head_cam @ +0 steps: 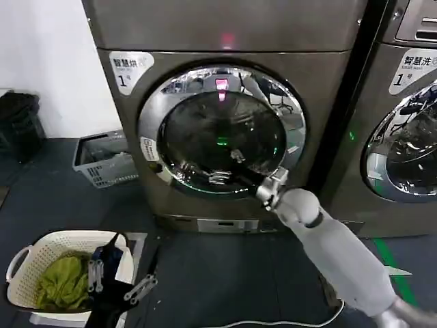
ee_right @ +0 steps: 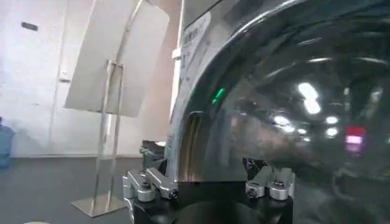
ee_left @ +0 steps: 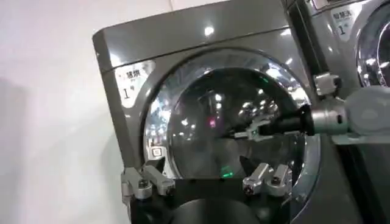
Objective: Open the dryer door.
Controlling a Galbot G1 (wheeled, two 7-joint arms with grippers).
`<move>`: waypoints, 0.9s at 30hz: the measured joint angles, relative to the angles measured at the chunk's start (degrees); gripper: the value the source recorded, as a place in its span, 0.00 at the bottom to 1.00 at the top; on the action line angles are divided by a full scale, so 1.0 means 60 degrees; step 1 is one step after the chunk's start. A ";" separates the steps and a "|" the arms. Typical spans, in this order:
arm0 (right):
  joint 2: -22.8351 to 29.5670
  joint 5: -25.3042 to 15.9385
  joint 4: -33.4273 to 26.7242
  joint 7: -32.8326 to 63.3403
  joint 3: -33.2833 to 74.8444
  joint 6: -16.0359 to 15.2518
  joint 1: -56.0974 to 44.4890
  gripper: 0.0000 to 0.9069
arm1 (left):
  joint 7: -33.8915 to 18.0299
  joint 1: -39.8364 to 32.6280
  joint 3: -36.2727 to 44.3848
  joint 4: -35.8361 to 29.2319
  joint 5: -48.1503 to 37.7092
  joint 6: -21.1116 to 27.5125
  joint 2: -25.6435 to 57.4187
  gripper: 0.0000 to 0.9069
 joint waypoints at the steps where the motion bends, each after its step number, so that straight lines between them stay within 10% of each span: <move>1: 0.0080 -0.0015 -0.0081 0.0019 -0.0079 -0.0007 0.0088 1.00 | 0.0000 0.0002 -0.0009 -0.0016 0.0000 0.0000 -0.0005 1.00; 27: 0.2077 -0.0643 -0.2337 0.0034 -0.0985 0.0061 0.1447 1.00 | 0.0024 0.0061 -0.0141 -0.0186 -0.0042 0.0006 -0.0075 1.00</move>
